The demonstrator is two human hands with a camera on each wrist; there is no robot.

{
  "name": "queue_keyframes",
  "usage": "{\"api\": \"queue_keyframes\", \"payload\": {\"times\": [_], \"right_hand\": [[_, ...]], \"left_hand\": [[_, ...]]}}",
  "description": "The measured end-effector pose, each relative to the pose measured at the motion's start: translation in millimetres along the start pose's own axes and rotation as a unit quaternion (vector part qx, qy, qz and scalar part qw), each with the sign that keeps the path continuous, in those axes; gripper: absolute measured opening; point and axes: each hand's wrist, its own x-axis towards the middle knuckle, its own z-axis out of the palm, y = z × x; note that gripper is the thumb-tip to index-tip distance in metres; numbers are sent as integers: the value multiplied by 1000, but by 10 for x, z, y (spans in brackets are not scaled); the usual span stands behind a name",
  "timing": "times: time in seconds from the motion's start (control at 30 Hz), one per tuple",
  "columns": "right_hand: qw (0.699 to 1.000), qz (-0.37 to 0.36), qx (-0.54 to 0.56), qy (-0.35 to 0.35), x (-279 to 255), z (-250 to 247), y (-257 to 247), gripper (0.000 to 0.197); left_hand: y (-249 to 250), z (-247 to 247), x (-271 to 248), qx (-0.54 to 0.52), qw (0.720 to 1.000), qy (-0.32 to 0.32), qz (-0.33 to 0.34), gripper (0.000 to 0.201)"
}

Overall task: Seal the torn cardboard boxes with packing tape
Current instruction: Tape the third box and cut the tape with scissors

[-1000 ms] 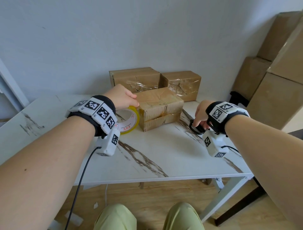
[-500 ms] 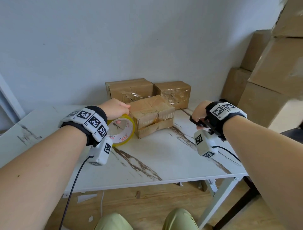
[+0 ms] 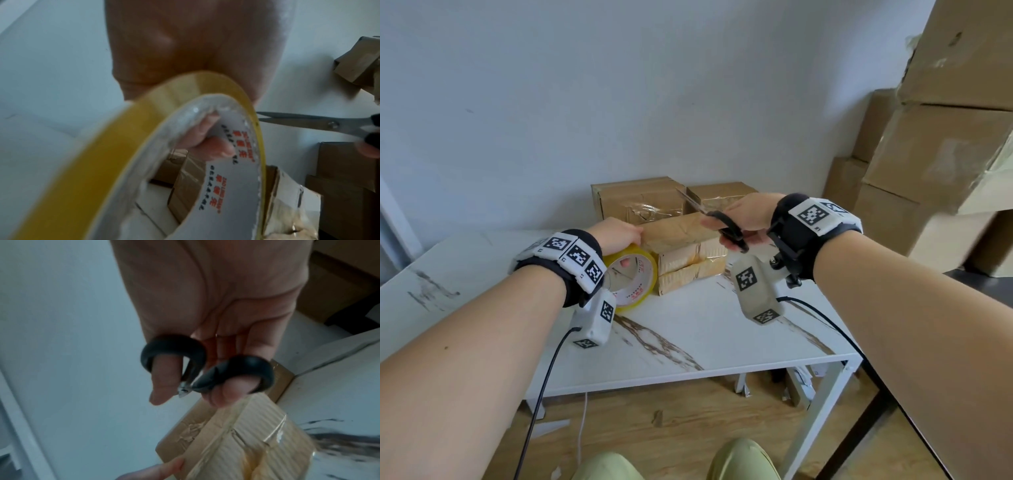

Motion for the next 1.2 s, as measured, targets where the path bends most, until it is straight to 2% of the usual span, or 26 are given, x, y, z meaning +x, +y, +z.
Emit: {"api": "queue_keyframes", "payload": {"times": [0.07,0.17,0.27,0.37,0.5,1.2], "right_hand": [[999,5,49,-23,-38,46,-15,50],[996,6,58,-69,-121,107,-16,37],[990,33,70,-120,-160,119,-38,39],[988,43,55,-138,-203,118,-86,40],[985,50,52,-158,-240,124,-119,41],[983,60,64,-163,-294,155,-207,42]], "left_hand": [[29,-1,-33,-5,1000,-11,-11,37],[74,-35,-123,33,999,-32,-13,42],[84,-67,-150,69,996,-50,-13,42],[83,-75,-152,75,995,-65,-16,40],[86,-70,-146,64,996,-55,-22,44],[138,-98,-199,85,994,-59,-31,41]]}}
